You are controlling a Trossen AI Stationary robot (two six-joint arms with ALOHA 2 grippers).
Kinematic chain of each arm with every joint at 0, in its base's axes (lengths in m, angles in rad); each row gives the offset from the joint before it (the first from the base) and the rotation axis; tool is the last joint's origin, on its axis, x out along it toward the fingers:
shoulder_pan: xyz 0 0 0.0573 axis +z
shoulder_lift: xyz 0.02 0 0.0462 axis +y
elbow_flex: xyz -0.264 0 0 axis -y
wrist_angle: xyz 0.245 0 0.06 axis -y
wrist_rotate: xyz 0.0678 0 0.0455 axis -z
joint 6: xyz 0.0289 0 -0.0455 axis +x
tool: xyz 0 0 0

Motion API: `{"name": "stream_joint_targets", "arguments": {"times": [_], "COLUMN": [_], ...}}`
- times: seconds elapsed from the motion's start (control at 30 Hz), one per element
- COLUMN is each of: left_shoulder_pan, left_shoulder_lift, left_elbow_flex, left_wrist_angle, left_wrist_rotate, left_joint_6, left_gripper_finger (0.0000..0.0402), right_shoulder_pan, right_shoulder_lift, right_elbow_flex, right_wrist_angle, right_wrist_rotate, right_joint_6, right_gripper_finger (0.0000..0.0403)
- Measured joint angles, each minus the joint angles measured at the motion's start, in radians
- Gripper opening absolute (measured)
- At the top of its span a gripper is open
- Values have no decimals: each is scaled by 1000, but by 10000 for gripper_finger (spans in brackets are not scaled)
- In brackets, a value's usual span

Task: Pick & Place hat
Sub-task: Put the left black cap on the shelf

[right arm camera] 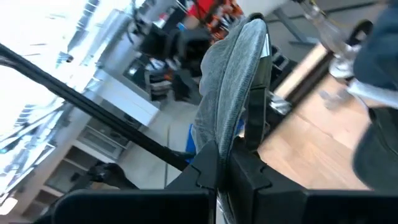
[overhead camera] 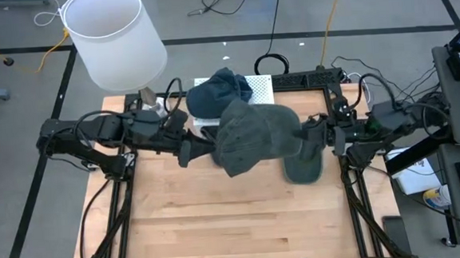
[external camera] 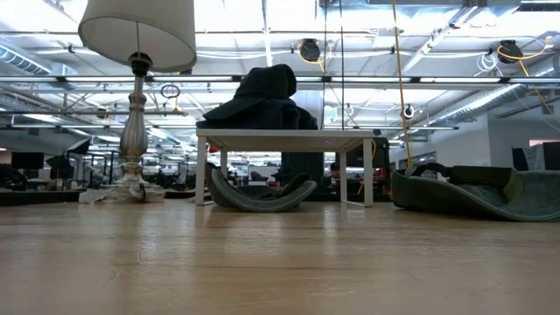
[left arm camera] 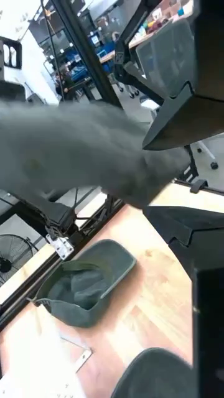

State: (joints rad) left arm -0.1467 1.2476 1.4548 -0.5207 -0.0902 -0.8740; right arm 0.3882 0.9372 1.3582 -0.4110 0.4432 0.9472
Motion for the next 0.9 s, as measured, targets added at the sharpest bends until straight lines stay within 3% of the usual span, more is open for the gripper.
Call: {"name": "stream_joint_targets", "arguments": {"times": [0.4, 0.73, 0.9], "left_shoulder_pan": [-5, -5, -5], "left_shoulder_lift": [39, 40, 42], "left_elbow_flex": [0, 0, 0], "left_wrist_angle": [187, 96, 187], "left_wrist_rotate": [9, -55, 15], "left_joint_6": [26, 17, 40], "left_gripper_finger": [159, 159, 159], "right_shoulder_pan": [0, 0, 0], "right_shoulder_lift": [4, -8, -6], "right_elbow_flex": [0, 0, 0], "right_wrist_angle": [11, 10, 10], "right_wrist_rotate": [-2, -52, -53], "right_joint_6": [-36, -33, -36], "right_gripper_finger": [8, 6, 6]}}
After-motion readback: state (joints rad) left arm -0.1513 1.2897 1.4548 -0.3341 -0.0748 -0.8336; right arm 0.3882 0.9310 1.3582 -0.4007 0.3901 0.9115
